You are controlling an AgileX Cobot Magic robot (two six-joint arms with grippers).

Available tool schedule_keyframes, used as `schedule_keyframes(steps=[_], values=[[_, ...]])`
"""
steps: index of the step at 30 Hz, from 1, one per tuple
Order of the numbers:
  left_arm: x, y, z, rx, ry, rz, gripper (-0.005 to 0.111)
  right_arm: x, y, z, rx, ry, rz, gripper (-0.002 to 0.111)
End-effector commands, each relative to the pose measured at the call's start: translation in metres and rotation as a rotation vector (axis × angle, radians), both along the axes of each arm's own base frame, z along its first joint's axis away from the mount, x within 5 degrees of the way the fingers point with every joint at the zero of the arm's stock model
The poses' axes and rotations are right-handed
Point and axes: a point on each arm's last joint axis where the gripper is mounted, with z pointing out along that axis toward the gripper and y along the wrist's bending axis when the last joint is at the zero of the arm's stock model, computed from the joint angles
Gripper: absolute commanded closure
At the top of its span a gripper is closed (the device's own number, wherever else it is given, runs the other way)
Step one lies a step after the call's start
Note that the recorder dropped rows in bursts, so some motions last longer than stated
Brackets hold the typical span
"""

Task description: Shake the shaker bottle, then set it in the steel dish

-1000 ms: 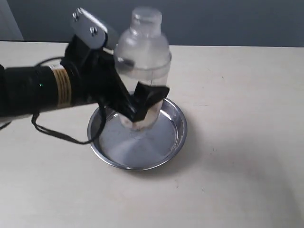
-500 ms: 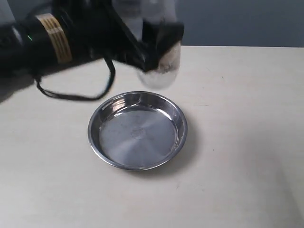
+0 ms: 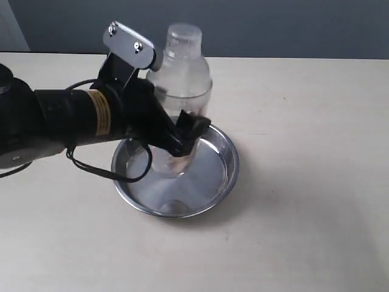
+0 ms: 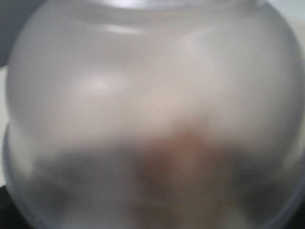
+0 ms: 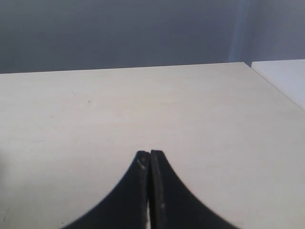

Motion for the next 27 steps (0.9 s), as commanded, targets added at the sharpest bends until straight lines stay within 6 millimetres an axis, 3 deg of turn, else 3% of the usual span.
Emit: schedule_keyframes(steps=[1, 3, 5, 7, 9, 11, 12, 13, 14, 15, 17, 18, 19, 20, 21, 22, 23, 25, 27], values=[[-0.014, 0.003, 0.084, -0.194, -0.269, -0.044, 0.106, 0.0, 0.0, 0.001, -0.003, -0.016, -0.004, 0.109], [-0.013, 0.003, 0.071, -0.171, -0.232, -0.04, 0.106, 0.0, 0.0, 0.001, -0.003, -0.016, -0.004, 0.109], [-0.007, -0.001, 0.022, -0.092, -0.089, -0.033, 0.106, 0.0, 0.0, 0.001, -0.003, -0.016, -0.004, 0.109], [-0.003, -0.003, 0.001, -0.063, -0.022, -0.022, 0.106, 0.0, 0.0, 0.001, -0.003, -0.016, -0.004, 0.109], [-0.006, -0.003, 0.031, -0.137, -0.12, -0.043, 0.106, 0.0, 0.0, 0.001, -0.003, -0.016, -0.004, 0.109], [-0.015, 0.0, 0.072, -0.23, -0.266, -0.077, 0.106, 0.0, 0.0, 0.001, -0.003, -0.016, -0.004, 0.109], [-0.017, 0.001, 0.073, -0.227, -0.266, -0.066, 0.106, 0.0, 0.0, 0.001, -0.003, -0.016, -0.004, 0.109], [-0.013, 0.002, 0.055, -0.184, -0.196, -0.044, 0.106, 0.0, 0.0, 0.001, -0.003, -0.016, -0.004, 0.109], [-0.01, 0.002, 0.005, -0.099, -0.018, -0.006, 0.106, 0.0, 0.0, 0.001, -0.003, -0.016, -0.004, 0.109], [-0.008, 0.002, -0.011, -0.07, 0.044, 0.012, 0.106, 0.0, 0.0, 0.001, -0.003, -0.016, -0.004, 0.109], [-0.013, 0.003, 0.025, -0.154, -0.068, -0.006, 0.106, 0.0, 0.0, 0.001, -0.003, -0.016, -0.004, 0.109], [-0.021, 0.006, 0.072, -0.231, -0.239, -0.047, 0.106, 0.0, 0.0, 0.001, -0.003, -0.016, -0.004, 0.109], [-0.024, 0.008, 0.084, -0.244, -0.284, -0.049, 0.106, 0.0, 0.0, 0.001, -0.003, -0.016, -0.004, 0.109], [-0.023, 0.009, 0.072, -0.222, -0.239, -0.033, 0.106, 0.0, 0.0, 0.001, -0.003, -0.016, -0.004, 0.109], [-0.016, 0.007, 0.024, -0.134, -0.078, -0.004, 0.106, 0.0, 0.0, 0.001, -0.003, -0.016, -0.004, 0.109], [-0.014, 0.006, 0.004, -0.097, -0.015, 0.006, 0.106, 0.0, 0.0, 0.001, -0.003, -0.016, -0.004, 0.109], [-0.012, 0.005, 0.001, -0.085, -0.007, 0.007, 0.106, 0.0, 0.0, 0.001, -0.003, -0.016, -0.004, 0.109], [-0.023, 0.007, 0.055, -0.222, -0.207, -0.044, 0.106, 0.0, 0.0, 0.001, -0.003, -0.016, -0.004, 0.109], [-0.027, 0.009, 0.067, -0.249, -0.253, -0.052, 0.106, 0.0, 0.0, 0.001, -0.003, -0.016, -0.004, 0.109]])
